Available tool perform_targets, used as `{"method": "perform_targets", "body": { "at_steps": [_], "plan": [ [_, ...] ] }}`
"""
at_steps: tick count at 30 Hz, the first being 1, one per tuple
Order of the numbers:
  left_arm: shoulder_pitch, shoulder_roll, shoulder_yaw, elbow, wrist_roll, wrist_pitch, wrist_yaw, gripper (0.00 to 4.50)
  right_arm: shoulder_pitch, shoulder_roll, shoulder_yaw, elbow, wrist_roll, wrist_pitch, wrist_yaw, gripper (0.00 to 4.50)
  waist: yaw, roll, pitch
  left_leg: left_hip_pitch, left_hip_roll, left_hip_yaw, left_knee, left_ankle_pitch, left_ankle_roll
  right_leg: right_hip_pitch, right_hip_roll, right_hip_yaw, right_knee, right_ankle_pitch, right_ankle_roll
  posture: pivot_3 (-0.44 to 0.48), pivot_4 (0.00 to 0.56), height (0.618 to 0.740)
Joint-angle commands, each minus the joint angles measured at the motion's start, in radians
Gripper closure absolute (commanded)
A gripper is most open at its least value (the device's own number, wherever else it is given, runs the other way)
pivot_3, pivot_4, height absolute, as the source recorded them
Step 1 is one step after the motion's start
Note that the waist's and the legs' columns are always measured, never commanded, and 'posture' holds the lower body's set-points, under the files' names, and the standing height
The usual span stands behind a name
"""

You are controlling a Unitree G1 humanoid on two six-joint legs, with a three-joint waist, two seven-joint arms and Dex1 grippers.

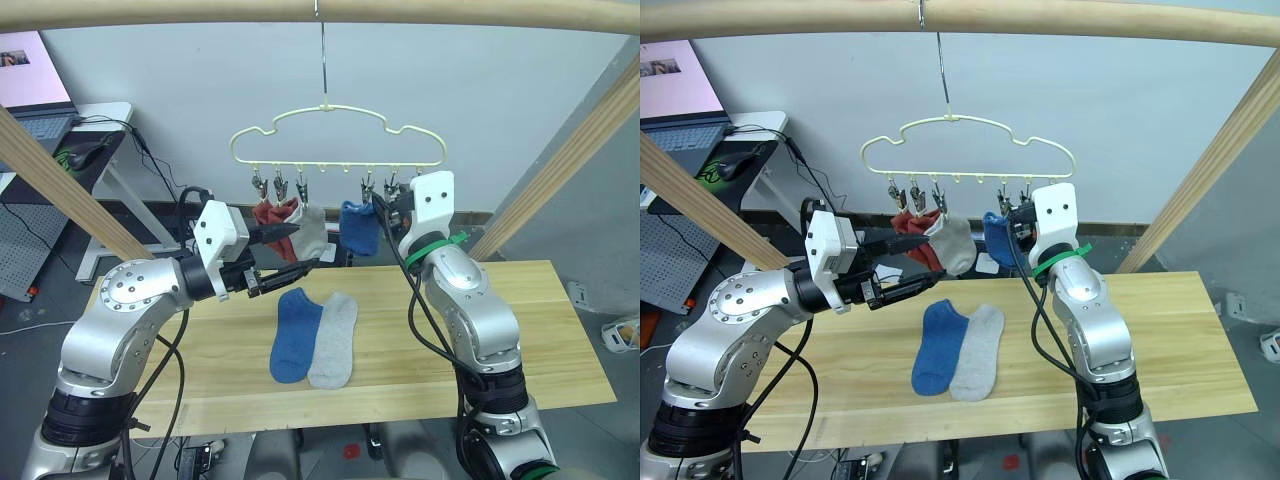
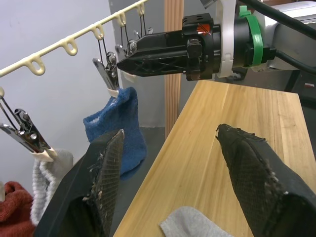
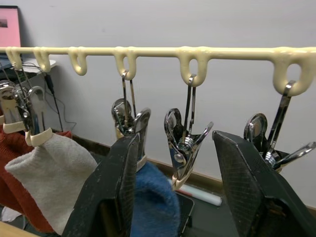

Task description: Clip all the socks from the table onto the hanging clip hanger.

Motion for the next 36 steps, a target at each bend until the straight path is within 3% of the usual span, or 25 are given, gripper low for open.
{"method": "perform_targets", "body": {
  "at_steps": [1, 10, 18, 36],
  "plan": [
    [-0.002, -0.002, 0.002, -0.042, -0.011, 0.004, 0.001, 1.25, -0.024, 0.004, -0.004, 0.007, -0.029, -0.053, -0.023, 2.04, 0.000, 0.000, 0.000, 0.000, 0.000, 0.000, 0.000, 0.000, 0.000, 0.000, 0.000, 0.000, 0.000, 0.000, 0.000, -0.099, 0.227, 0.738],
    [-0.018, -0.003, -0.003, -0.034, -0.008, 0.012, -0.002, 1.25, -0.073, 0.031, -0.005, 0.102, -0.049, -0.122, -0.031, 2.04, 0.000, 0.000, 0.000, 0.000, 0.000, 0.000, 0.000, 0.000, 0.000, 0.000, 0.000, 0.000, 0.000, 0.000, 0.000, -0.095, 0.235, 0.738],
    [-0.008, 0.004, 0.006, -0.052, -0.009, 0.021, 0.007, 1.25, -0.135, 0.124, -0.030, 0.189, -0.003, -0.135, -0.024, 2.04, 0.001, 0.000, 0.000, 0.000, 0.000, 0.000, 0.000, 0.000, 0.000, 0.000, 0.000, 0.000, 0.000, 0.000, 0.000, -0.069, 0.232, 0.738],
    [0.019, 0.012, 0.023, -0.074, -0.009, 0.033, 0.013, 1.25, -0.150, 0.166, -0.054, 0.170, 0.025, -0.081, -0.050, 2.04, 0.004, 0.000, 0.000, 0.000, 0.001, -0.001, 0.000, 0.000, 0.000, 0.000, 0.000, 0.000, 0.000, 0.000, 0.000, -0.065, 0.234, 0.738]
  ]
}}
